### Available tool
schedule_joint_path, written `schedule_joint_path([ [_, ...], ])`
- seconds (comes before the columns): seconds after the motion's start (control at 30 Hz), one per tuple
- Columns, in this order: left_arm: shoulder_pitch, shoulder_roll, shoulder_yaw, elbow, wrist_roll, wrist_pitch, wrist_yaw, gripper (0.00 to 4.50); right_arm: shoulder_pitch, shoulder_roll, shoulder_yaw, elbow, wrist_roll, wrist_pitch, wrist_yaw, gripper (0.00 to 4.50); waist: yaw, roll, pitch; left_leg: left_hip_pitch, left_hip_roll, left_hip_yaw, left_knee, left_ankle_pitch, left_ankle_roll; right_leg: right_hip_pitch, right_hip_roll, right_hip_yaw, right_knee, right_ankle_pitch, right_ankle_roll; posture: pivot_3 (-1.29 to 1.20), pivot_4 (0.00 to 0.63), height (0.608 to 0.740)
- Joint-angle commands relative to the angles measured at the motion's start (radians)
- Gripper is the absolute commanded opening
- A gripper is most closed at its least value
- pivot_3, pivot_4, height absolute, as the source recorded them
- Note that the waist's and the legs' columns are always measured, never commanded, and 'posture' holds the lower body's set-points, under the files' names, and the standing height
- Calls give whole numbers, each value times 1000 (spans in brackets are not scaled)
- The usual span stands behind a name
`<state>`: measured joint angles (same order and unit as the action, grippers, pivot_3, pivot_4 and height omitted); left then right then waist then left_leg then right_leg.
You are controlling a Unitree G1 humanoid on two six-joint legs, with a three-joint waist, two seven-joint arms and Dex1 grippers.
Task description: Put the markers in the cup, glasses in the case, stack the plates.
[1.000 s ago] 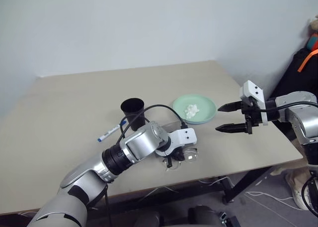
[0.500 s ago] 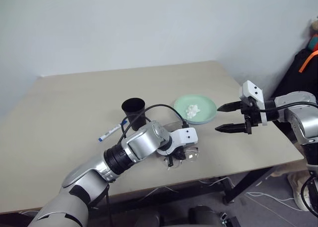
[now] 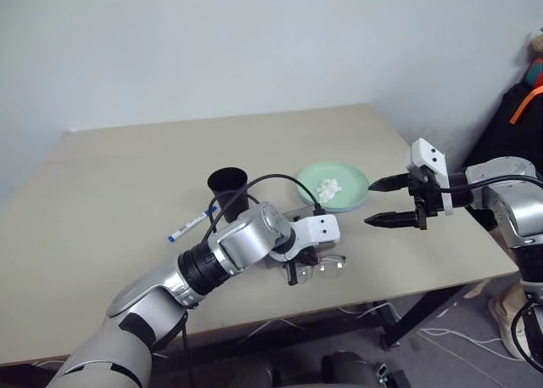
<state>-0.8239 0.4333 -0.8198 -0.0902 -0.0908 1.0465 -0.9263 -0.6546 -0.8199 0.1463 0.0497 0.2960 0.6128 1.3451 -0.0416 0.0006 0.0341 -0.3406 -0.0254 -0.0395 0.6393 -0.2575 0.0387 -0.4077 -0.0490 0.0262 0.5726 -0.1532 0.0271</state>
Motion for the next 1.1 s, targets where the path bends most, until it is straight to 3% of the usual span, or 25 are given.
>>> schedule_joint_path([
  [0.03,-18,2,-4,-17,19,-13,-3,31,-10,-3,-14,-31,16,-11,-4,4500,0,0,0,0,0,0,0,0,0,0,0,0,0,0,0,0,0,727],
  [0.3,-22,-5,10,-20,22,-39,-5,31,-13,-4,-14,-30,15,-13,-3,4500,0,0,0,0,-1,0,0,0,0,0,0,2,0,0,0,0,0,727],
  [0.67,-123,13,191,-42,-66,-14,-60,31,-26,-8,-12,-12,8,-19,3,4500,0,0,0,0,-1,0,0,0,0,0,1,2,0,0,0,0,0,727],
  [0.9,-248,15,285,267,-13,-140,-24,31,-43,4,-8,15,1,-39,-2,4500,-1,0,0,1,0,0,0,0,0,0,2,3,1,0,0,0,0,727],
  [1.1,-261,-1,291,327,7,-179,-36,31,-45,4,-7,19,1,-44,-2,4500,-1,0,0,-1,-2,0,-1,0,1,-1,2,5,1,0,1,0,0,727],
])
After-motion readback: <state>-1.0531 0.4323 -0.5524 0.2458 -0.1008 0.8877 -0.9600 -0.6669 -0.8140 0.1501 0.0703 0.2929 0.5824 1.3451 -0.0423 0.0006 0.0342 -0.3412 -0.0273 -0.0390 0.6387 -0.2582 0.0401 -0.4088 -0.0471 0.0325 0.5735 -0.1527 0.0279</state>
